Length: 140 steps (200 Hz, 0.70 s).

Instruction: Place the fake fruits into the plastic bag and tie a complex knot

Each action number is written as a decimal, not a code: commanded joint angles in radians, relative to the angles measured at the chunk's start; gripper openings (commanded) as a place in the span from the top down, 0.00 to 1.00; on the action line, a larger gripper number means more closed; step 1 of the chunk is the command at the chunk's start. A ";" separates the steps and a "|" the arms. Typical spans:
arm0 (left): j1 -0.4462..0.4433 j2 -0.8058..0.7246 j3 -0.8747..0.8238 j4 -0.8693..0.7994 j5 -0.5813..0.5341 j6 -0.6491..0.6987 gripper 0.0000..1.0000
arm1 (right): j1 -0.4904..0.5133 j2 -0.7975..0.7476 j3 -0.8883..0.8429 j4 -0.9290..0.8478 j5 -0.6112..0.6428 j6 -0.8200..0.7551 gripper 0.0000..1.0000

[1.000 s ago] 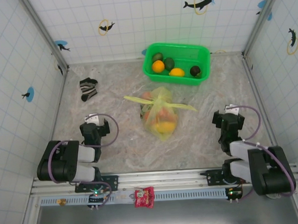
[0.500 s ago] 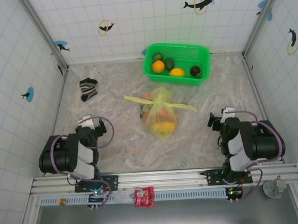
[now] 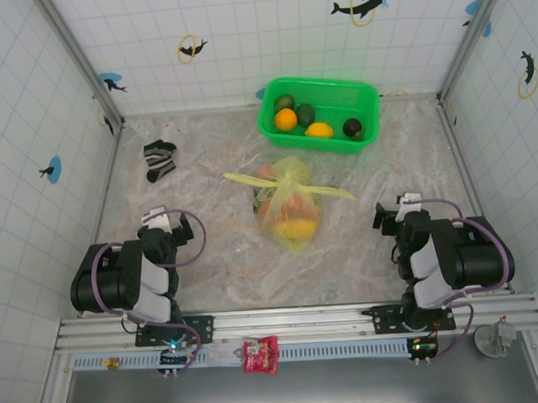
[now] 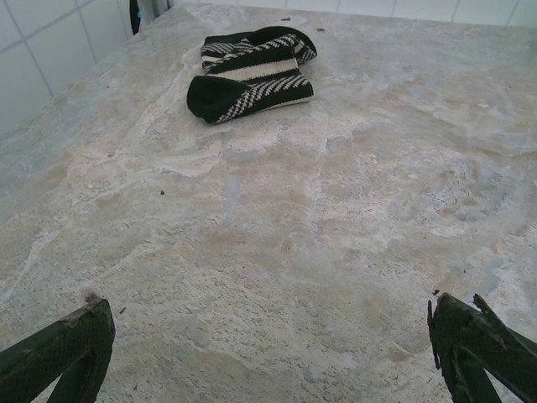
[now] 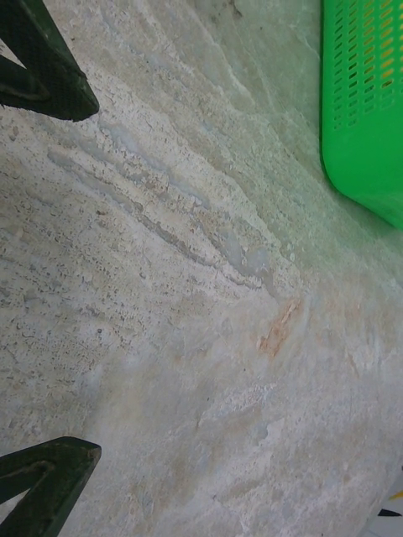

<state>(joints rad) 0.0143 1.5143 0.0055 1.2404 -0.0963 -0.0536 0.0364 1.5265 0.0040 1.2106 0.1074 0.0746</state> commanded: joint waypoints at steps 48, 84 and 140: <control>0.005 0.001 0.004 0.021 0.008 -0.008 0.02 | -0.018 -0.004 0.004 0.038 -0.032 -0.005 0.01; 0.006 -0.003 -0.002 0.030 0.004 -0.009 0.02 | -0.017 -0.003 0.004 0.038 -0.032 -0.007 0.01; 0.005 -0.003 -0.001 0.030 0.006 -0.009 0.02 | -0.010 -0.005 0.004 0.037 -0.023 -0.007 0.01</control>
<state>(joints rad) 0.0143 1.5143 0.0055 1.2434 -0.0963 -0.0536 0.0246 1.5265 0.0040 1.2110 0.0780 0.0742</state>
